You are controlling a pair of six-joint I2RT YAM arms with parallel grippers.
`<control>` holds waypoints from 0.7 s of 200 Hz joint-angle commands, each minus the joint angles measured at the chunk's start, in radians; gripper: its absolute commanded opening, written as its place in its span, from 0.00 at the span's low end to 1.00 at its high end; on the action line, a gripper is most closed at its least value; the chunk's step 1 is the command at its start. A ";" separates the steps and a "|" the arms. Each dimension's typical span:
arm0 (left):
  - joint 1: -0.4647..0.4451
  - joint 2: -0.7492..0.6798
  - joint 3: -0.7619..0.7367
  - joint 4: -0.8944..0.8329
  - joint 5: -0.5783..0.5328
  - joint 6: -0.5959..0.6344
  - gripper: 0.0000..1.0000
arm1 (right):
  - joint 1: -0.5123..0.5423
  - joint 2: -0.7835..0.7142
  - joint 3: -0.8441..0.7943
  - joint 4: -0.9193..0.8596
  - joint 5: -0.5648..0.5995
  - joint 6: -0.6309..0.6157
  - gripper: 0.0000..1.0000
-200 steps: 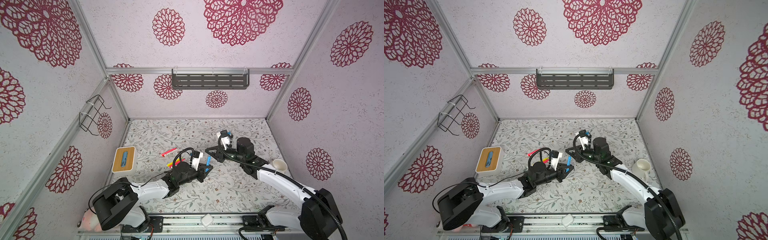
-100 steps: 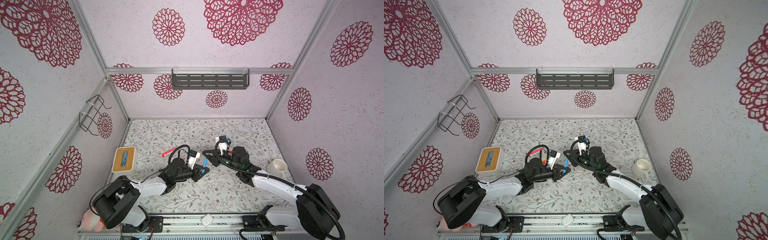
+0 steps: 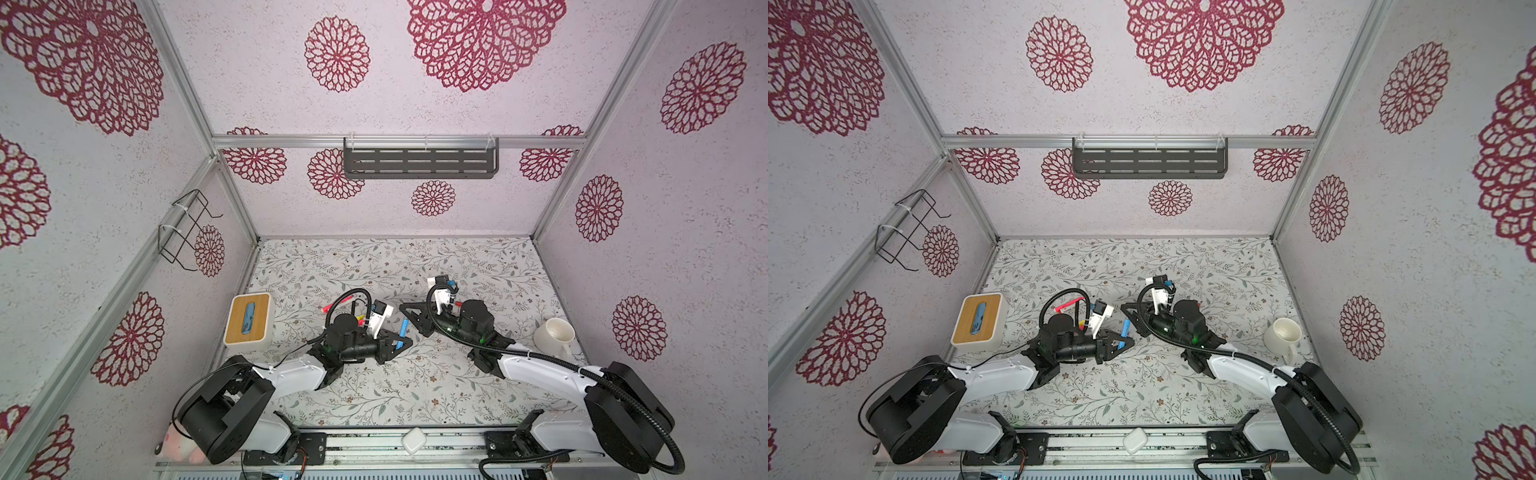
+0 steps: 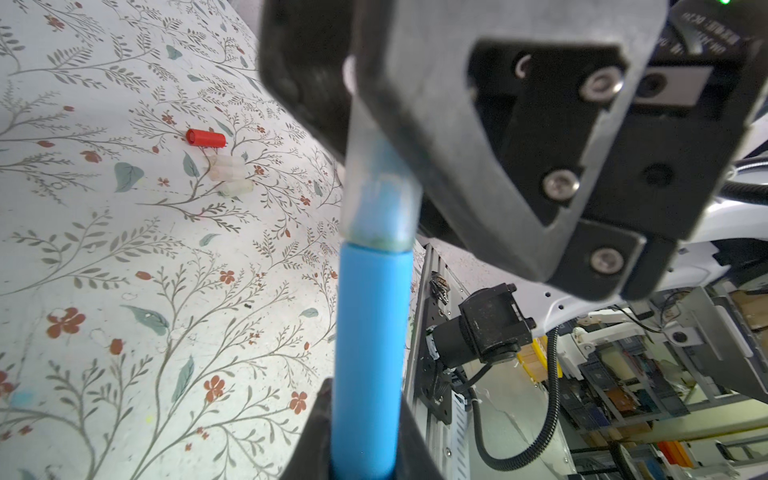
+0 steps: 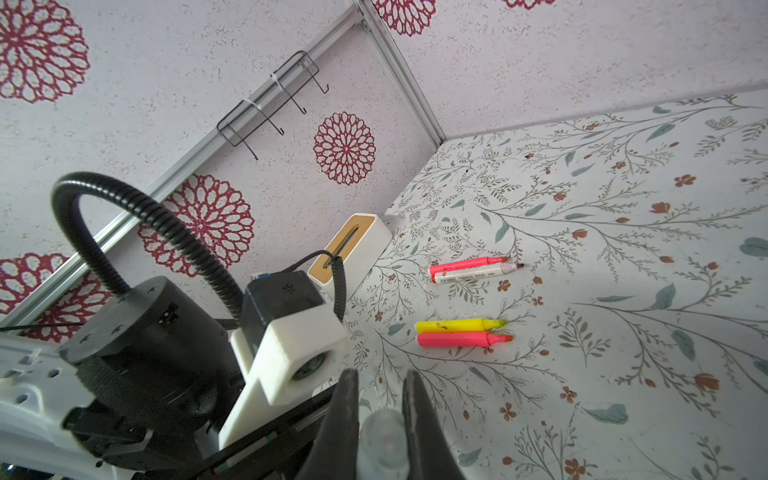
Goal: Insert the pens into the pen caps
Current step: 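Press the cap down onto the marker while the left gripper holds it steady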
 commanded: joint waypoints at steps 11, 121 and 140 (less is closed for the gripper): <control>0.161 -0.071 0.102 0.365 -0.258 -0.172 0.00 | 0.109 0.022 -0.138 -0.332 -0.316 -0.105 0.00; 0.180 -0.096 0.156 0.165 -0.301 -0.105 0.00 | 0.210 0.069 -0.161 -0.333 -0.125 0.044 0.00; 0.172 -0.095 0.166 0.146 -0.307 -0.091 0.00 | 0.245 0.077 -0.126 -0.393 -0.059 0.062 0.00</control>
